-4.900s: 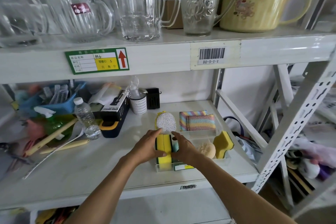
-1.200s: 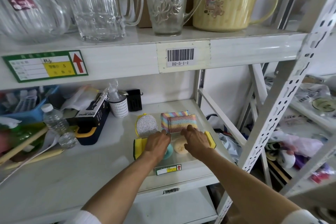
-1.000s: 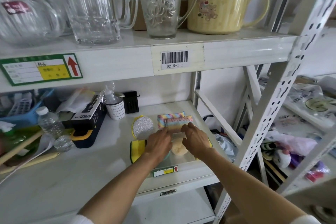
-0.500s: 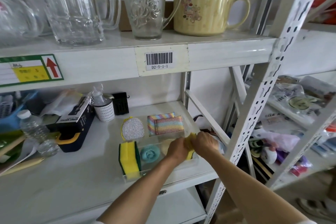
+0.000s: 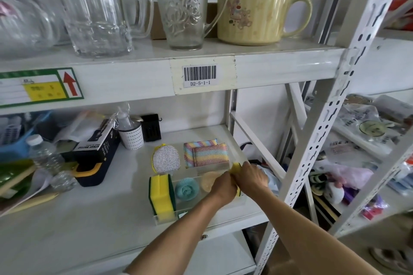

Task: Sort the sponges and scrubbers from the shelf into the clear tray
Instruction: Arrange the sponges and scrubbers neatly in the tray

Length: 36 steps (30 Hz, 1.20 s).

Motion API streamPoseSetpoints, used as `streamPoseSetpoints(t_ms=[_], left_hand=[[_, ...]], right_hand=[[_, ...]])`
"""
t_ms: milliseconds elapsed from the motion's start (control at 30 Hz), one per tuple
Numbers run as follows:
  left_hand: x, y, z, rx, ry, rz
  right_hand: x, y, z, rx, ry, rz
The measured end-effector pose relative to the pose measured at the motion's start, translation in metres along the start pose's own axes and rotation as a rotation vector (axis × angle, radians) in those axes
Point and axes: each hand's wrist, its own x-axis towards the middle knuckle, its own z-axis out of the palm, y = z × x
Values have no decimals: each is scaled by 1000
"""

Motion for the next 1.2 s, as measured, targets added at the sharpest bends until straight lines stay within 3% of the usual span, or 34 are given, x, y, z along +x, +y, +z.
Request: streamPoseSetpoints(t_ms=[267, 767, 933, 1200], left_hand=[[0, 1, -8, -136, -46, -107], [-3, -9, -16, -266, -69, -94], [3, -24, -46, -371, 98, -55], [-14, -83, -126, -250, 505, -26]], right_hand=[[-1, -6, 0, 3, 10, 6], [-2, -8, -1, -33, 23, -19], [-1, -31, -14, -105, 181, -150], [-2, -101, -7, 197, 49, -435]])
